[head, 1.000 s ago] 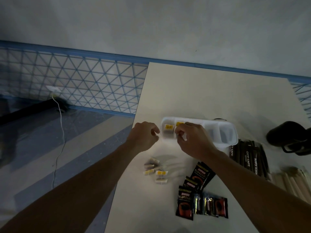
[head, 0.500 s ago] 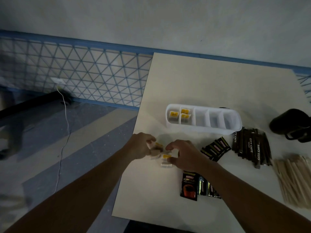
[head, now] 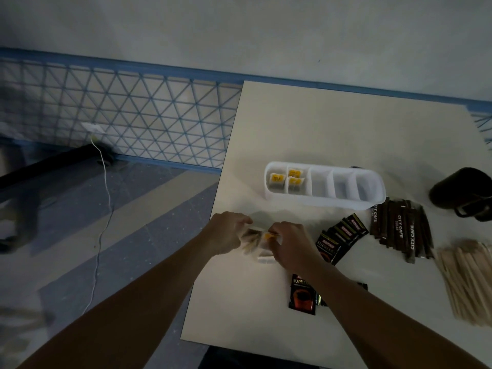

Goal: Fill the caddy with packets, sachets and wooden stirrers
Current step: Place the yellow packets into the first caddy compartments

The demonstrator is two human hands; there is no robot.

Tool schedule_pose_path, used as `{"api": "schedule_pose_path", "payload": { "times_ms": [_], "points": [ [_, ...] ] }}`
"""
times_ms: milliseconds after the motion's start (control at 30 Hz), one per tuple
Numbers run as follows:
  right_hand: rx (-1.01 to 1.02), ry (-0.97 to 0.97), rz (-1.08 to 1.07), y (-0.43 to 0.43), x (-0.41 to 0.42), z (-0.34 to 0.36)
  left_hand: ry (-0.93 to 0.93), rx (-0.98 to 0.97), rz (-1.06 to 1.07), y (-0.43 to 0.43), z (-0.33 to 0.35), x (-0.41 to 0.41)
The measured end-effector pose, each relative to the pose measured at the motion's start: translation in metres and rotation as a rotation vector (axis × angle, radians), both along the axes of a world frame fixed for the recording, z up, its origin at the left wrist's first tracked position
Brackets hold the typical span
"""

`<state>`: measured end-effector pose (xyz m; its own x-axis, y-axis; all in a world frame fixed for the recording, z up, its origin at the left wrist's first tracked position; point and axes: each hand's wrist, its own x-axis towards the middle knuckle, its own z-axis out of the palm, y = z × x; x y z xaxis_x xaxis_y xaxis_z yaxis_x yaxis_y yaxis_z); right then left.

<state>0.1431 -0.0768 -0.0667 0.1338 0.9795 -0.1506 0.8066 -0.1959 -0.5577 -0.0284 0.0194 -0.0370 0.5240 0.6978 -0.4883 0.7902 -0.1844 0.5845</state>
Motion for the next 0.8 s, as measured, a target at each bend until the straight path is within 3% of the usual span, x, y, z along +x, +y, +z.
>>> {"api": "schedule_pose_path", "payload": {
  "times_ms": [400, 800],
  "points": [
    [-0.05, 0.012, -0.015, 0.004, 0.006, -0.003, -0.154, 0.198, 0.04, -0.007, -0.011, 0.012],
    [-0.036, 0.083, -0.034, 0.026, 0.035, 0.034, -0.232, 0.199, 0.124, 0.028, 0.015, 0.028]
  ]
}}
